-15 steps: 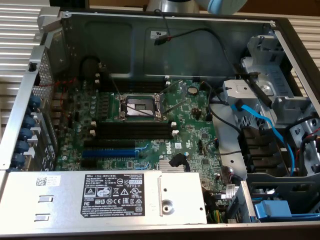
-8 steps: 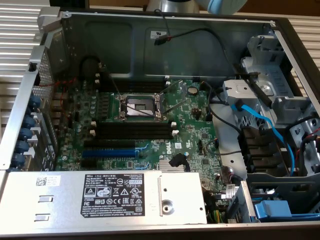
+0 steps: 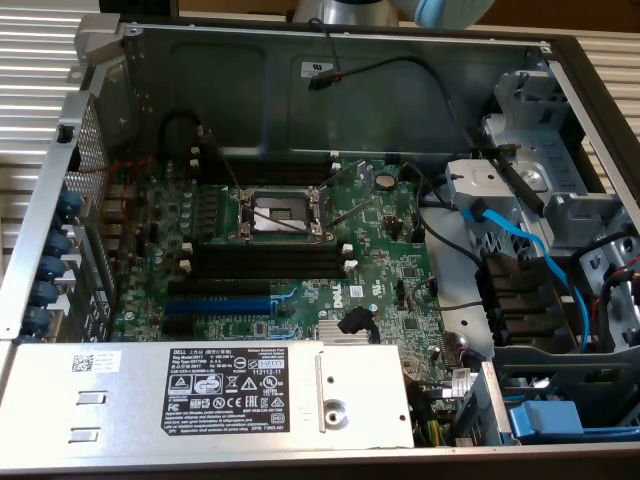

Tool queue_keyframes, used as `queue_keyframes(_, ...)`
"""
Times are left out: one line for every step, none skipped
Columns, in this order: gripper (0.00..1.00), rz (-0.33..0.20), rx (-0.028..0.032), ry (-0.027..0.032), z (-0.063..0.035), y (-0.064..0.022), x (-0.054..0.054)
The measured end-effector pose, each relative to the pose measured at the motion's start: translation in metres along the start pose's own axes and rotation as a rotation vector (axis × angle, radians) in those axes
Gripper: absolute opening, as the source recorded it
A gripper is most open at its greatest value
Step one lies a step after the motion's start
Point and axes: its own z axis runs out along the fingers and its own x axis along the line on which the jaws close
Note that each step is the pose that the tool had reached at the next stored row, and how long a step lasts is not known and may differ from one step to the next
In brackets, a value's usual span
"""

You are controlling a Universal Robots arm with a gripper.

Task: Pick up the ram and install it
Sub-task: 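Pick up the ram and move it above insertion slot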

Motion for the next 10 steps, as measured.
queue_keyframes(0.12, 0.0, -0.0009, -0.0002, -0.0008, 0.0, 0.0)
queue_keyframes(0.12, 0.0, -0.0012, -0.0003, -0.0014, 0.0001, 0.0)
queue_keyframes(0.12, 0.0, -0.0018, -0.0007, -0.002, 0.0001, 0.0)
queue_keyframes(0.12, 0.0, -0.0022, -0.0007, -0.0025, 0.0001, 0.0)
queue_keyframes(0.12, 0.0, -0.0025, -0.0008, -0.0029, 0.0, 0.0)
queue_keyframes(0.12, 0.0, -0.0027, -0.0008, -0.0034, 0.0, -0.0004)
queue_keyframes(0.12, 0.0, -0.0028, -0.0009, -0.0037, -0.0001, -0.0009)
queue_keyframes(0.12, 0.0, -0.0031, -0.0009, -0.0042, -0.0001, -0.0009)
queue_keyframes(0.12, 0.0, -0.0033, -0.001, -0.0046, -0.0001, -0.0009)
queue_keyframes(0.12, 0.0, -0.0037, -0.0012, -0.0055, -0.0001, -0.0009)
